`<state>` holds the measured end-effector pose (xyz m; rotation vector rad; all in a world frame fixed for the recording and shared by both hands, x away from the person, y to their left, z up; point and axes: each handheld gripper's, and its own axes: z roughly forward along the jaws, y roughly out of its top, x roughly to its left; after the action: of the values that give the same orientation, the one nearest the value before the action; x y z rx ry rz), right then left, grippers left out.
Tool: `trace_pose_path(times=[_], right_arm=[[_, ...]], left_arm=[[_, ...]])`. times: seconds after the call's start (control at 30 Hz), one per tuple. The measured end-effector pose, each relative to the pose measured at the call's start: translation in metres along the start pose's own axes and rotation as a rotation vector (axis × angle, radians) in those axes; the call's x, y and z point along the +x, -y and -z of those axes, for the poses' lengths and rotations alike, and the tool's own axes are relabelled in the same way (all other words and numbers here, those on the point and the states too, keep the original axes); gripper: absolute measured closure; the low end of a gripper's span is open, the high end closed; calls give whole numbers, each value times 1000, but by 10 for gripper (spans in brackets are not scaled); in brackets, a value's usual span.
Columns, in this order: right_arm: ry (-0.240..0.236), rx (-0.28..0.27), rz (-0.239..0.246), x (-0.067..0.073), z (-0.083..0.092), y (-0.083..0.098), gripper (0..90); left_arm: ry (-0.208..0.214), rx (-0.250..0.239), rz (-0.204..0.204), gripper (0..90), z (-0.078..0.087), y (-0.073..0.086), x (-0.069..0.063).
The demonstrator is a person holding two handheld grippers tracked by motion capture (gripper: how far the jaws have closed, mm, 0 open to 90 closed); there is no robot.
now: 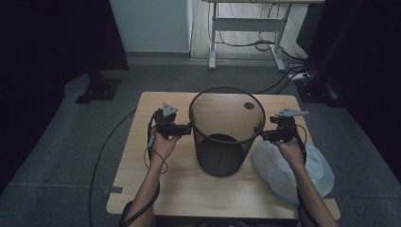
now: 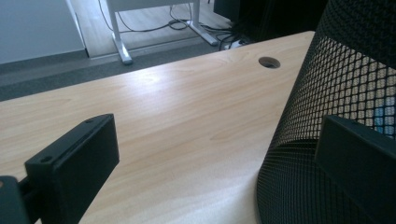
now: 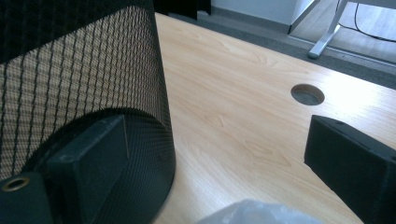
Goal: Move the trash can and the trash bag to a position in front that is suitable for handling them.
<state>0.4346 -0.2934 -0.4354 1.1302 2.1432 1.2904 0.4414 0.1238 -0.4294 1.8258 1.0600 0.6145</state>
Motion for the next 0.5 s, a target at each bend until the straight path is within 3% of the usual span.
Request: trace_pose_path(times=[0.27,0.5], right_arm=[[-27,-14,-9,11,6,9,58],[-69,-18,13,31,11,14,57]], left_arm=[[29,9,-20,0,19,9,-3],[50,-5,1,0,45,26,-1]])
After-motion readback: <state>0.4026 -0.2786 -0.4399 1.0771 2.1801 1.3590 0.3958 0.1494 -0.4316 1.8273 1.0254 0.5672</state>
